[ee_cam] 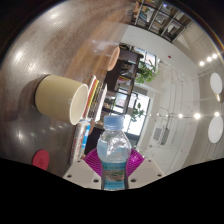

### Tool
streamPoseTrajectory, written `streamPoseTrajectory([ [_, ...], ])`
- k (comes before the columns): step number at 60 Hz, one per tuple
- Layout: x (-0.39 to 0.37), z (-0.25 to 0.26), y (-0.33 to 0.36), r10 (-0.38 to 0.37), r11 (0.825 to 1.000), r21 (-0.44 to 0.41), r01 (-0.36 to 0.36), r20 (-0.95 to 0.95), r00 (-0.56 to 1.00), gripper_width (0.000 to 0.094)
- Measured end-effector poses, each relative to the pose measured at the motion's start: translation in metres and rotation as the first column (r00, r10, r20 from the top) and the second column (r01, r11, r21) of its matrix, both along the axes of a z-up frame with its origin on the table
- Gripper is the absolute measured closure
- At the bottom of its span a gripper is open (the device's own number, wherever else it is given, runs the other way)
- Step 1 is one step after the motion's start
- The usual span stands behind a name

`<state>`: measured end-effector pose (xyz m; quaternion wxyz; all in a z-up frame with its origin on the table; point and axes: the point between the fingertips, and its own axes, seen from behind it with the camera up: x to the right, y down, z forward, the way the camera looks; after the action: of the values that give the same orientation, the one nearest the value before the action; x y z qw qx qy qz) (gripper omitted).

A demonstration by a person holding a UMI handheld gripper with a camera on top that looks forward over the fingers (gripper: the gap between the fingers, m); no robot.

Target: Pour water

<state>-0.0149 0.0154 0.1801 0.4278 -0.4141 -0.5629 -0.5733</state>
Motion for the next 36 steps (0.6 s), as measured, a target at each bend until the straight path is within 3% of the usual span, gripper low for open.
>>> streamPoseTrajectory([
  [12,-0.023,-0.016,0.017,0.069,0.997,0.01,-0.079,0.396,0.916,0.0676],
  [19,-0.027,-0.021,0.022,0.087,0.994,0.011,-0.108,0.516,0.852,0.0676],
  [30,-0.032,-0.015,0.02,0.086,0.994,0.02,-0.109,0.471,0.878,0.0679],
  [36,-0.025,0.016,0.017,0.072,0.993,0.072,-0.091,0.236,0.969,0.0679],
])
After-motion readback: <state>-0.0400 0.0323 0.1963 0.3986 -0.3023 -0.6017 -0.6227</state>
